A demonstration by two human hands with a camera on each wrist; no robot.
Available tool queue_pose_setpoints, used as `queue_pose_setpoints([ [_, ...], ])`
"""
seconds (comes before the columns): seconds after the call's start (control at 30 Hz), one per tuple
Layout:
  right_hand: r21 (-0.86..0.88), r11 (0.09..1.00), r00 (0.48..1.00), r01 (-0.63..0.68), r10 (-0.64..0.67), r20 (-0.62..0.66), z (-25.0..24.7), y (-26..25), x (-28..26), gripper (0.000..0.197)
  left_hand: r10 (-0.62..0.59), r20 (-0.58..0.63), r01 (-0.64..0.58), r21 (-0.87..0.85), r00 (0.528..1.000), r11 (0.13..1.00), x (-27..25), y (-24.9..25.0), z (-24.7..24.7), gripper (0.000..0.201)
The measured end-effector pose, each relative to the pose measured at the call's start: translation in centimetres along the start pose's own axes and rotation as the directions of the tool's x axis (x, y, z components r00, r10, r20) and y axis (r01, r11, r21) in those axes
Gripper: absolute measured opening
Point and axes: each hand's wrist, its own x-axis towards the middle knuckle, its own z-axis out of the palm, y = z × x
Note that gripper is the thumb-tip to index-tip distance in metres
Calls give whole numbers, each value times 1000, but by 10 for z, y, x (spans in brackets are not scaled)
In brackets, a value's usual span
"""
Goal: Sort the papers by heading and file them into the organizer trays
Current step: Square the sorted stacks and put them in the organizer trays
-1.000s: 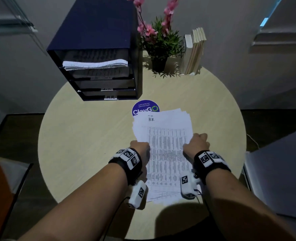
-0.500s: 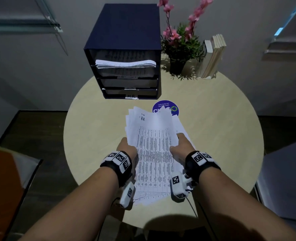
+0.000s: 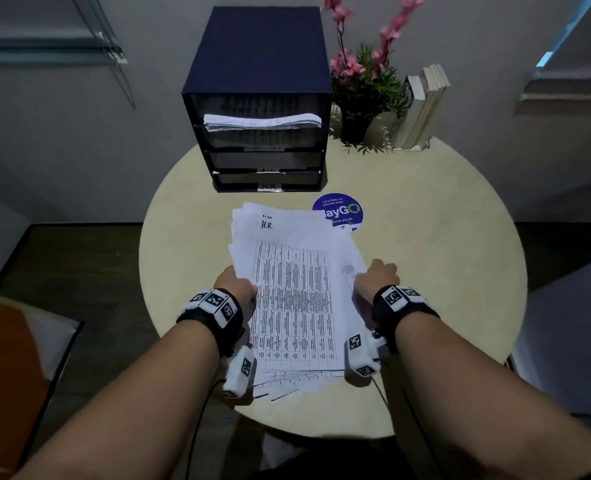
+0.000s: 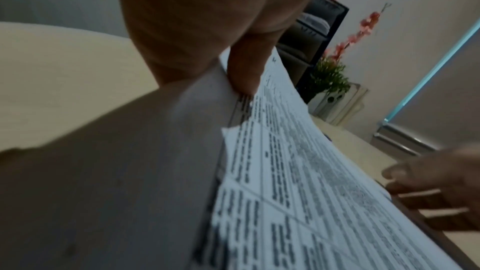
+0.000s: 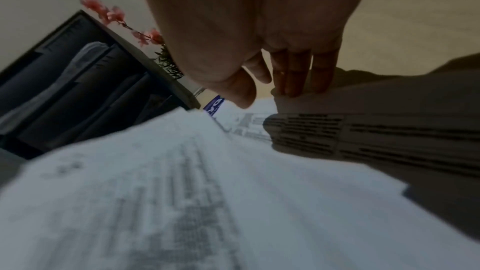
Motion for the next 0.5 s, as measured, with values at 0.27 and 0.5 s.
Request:
queue_pose_setpoints([
  [0.27, 272, 961, 989, 44, -81, 127, 18, -16, -20, 33, -139, 3, 134, 231, 990, 964, -11, 21, 43, 43],
  [0.5, 768, 587, 921, 255, -389, -9, -15, -5, -49, 43, -108, 57, 119, -256, 993, 959, -4, 18, 28, 61],
])
